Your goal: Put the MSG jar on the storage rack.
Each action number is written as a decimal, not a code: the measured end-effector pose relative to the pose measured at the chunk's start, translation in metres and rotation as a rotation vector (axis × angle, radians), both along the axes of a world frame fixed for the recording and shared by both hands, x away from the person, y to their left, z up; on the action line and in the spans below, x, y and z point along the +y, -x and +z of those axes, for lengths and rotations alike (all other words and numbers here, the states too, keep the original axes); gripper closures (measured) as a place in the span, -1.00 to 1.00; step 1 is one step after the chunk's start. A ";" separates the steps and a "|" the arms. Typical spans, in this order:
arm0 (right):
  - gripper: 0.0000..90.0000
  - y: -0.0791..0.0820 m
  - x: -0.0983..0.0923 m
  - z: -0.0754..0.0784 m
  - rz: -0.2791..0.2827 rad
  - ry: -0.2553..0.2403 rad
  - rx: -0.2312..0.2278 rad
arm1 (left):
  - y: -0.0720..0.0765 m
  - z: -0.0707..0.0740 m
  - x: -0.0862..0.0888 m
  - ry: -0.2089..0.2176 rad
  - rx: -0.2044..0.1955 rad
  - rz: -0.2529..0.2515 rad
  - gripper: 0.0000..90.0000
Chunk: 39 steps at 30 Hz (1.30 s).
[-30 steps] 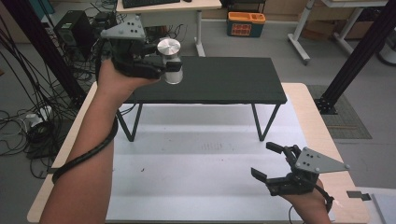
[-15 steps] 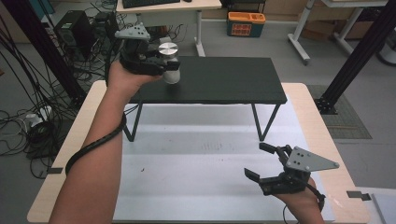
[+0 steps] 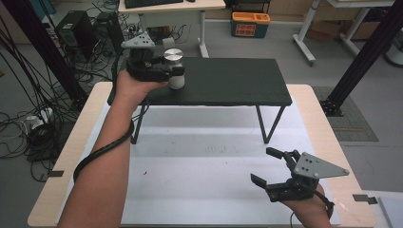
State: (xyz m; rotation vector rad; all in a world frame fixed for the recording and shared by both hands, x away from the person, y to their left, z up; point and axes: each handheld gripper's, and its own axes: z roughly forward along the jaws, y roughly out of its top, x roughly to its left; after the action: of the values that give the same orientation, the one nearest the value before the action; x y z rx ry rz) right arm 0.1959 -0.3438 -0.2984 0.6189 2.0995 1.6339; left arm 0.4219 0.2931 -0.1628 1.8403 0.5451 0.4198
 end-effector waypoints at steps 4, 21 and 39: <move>-0.77 0.001 0.000 0.001 0.000 -0.003 -0.003 | -0.003 -0.004 0.004 0.046 0.026 0.005 -0.13; -0.77 0.002 -0.007 0.005 -0.003 0.005 -0.010 | 0.051 -0.009 0.040 0.120 -0.071 0.020 -1.00; -0.77 0.000 -0.008 0.015 0.011 0.031 -0.017 | 0.175 -0.034 0.094 0.120 -0.187 -0.134 -0.99</move>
State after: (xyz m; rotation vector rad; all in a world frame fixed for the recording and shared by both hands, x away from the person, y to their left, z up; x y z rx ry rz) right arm 0.1963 -0.3521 -0.2835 0.5830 2.1157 1.6043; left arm 0.2471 0.3871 -0.1970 1.6904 0.3105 0.4531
